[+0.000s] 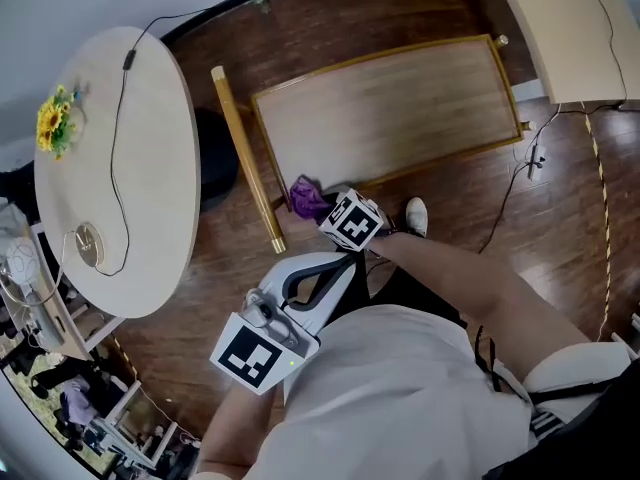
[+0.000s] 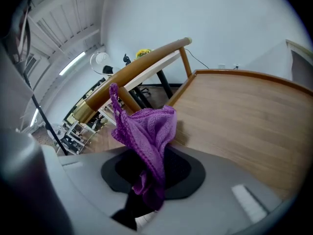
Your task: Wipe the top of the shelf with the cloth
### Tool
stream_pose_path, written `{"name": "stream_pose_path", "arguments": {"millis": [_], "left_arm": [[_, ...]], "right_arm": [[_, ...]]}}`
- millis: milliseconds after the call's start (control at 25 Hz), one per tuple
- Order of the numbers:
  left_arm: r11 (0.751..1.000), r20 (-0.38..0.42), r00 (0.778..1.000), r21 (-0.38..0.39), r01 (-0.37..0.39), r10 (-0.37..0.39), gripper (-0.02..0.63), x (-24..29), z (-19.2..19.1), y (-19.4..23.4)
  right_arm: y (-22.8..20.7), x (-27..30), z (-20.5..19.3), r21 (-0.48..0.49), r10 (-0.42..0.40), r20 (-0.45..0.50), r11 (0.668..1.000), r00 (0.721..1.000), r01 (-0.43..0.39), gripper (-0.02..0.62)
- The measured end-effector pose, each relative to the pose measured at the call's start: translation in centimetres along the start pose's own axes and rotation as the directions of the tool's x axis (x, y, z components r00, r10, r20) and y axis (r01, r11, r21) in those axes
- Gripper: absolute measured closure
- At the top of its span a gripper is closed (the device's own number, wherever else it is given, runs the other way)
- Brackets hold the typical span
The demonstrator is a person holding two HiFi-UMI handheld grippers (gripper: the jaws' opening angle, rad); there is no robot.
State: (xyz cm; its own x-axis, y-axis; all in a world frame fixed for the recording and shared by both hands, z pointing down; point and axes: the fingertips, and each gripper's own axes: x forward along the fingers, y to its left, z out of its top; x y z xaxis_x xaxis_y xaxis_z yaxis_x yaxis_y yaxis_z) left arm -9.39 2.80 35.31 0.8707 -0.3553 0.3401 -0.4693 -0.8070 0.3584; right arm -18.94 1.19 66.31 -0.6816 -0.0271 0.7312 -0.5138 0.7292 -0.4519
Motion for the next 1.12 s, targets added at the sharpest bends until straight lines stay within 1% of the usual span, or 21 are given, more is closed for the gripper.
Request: {"name": "stream_pose_path", "arguments": {"millis": [160, 400, 520, 840, 1120], "left_arm": [[0.998, 0.009, 0.999, 0.028, 0.048, -0.048, 0.586, 2.2, 1.1, -0.9], [0.995, 0.006, 0.996, 0.048, 0.093, -0.093, 0.586, 5.5, 2.5, -2.5], [0.992, -0.001, 0.994, 0.054, 0.11, -0.11, 0.586, 7.3, 2.8, -3.5], [0.989, -0.01, 0.991, 0.064, 0.134, -0.134, 0.587, 12.1, 3.9, -6.2], [0.986, -0.023, 0.989, 0.072, 0.148, -0.147, 0.586, 15.8, 4.4, -8.6]], "right_arm": [[-4.2, -3.9, -3.2, -0.001, -0.071, -0.014, 0.998, 0.997, 0.071, 0.495], [-10.6, -11.0, -7.3, 0.077, -0.17, -0.009, 0.982, 0.985, 0.17, 0.495], [-14.1, -13.9, -9.8, 0.086, -0.217, -0.02, 0.972, 0.976, 0.218, 0.495], [-22.4, -22.5, -16.0, 0.12, -0.332, -0.059, 0.934, 0.942, 0.336, 0.495], [-29.8, -30.0, -21.6, 0.126, -0.434, -0.115, 0.886, 0.893, 0.447, 0.495]]}}
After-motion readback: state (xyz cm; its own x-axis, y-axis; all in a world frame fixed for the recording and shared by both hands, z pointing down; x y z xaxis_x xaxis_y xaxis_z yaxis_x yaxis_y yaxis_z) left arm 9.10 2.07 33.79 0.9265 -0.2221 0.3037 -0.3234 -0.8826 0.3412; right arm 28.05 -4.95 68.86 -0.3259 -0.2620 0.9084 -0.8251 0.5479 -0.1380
